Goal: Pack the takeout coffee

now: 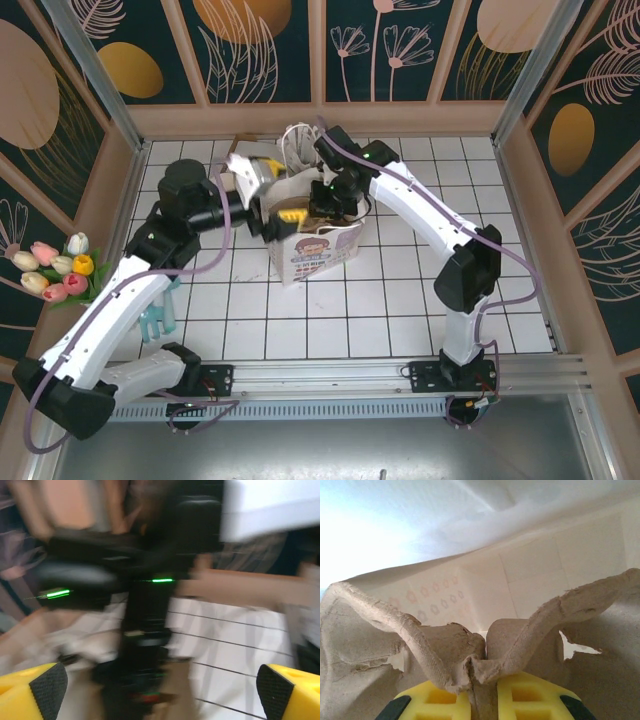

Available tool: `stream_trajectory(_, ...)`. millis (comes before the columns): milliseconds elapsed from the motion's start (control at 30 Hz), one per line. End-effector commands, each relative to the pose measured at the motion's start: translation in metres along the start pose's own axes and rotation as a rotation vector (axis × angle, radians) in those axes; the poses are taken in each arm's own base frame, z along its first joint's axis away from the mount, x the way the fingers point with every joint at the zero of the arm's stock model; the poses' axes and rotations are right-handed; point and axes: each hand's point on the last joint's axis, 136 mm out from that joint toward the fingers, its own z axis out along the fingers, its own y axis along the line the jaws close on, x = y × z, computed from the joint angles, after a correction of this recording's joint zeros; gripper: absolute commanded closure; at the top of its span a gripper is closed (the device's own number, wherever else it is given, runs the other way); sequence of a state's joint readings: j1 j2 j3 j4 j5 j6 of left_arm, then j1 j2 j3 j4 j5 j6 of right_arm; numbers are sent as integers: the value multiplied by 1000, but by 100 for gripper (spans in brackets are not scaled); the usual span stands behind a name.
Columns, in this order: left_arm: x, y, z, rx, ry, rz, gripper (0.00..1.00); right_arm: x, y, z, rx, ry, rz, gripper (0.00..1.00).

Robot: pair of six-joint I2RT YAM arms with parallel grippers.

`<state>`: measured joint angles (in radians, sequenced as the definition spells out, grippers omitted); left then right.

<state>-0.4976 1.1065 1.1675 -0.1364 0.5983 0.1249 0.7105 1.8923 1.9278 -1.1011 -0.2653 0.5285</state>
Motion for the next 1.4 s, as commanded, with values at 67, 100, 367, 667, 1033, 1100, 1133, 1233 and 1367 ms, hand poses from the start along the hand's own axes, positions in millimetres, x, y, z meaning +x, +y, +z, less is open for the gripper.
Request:
stream_trajectory(67, 4, 105, 11, -476, 47, -186, 2, -4, 1, -11, 18, -59, -108, 89)
stream_trajectory(100, 7, 116, 12, -527, 57, -192, 3, -5, 1, -11, 23, -62, -119, 89)
stream_trajectory(367, 42, 124, 44, -457, 198, -177, 26, -5, 2, -7, 29, -60, -185, 89)
stream_trajectory(667, 38, 155, 50, -587, 133, -266, 100, 12, -6, 13, 77, 50, -217, 89)
stream_trajectory(1033, 11, 129, 43, -470, -96, -313, 100, 14, -3, 40, 96, 129, -185, 90)
stream_trajectory(1100, 17, 129, 42, -479, -84, -318, 100, 12, -4, 42, 109, 132, -180, 90)
stream_trajectory(1133, 18, 128, 42, -477, -79, -319, 100, 12, -4, 43, 112, 134, -178, 90)
stream_trajectory(1233, 17, 120, 41, -442, -80, -311, 100, 16, -9, 48, 129, 162, -174, 90)
stream_trajectory(1367, 13, 113, 39, -412, -98, -295, 98, 22, -13, 52, 146, 182, -180, 90)
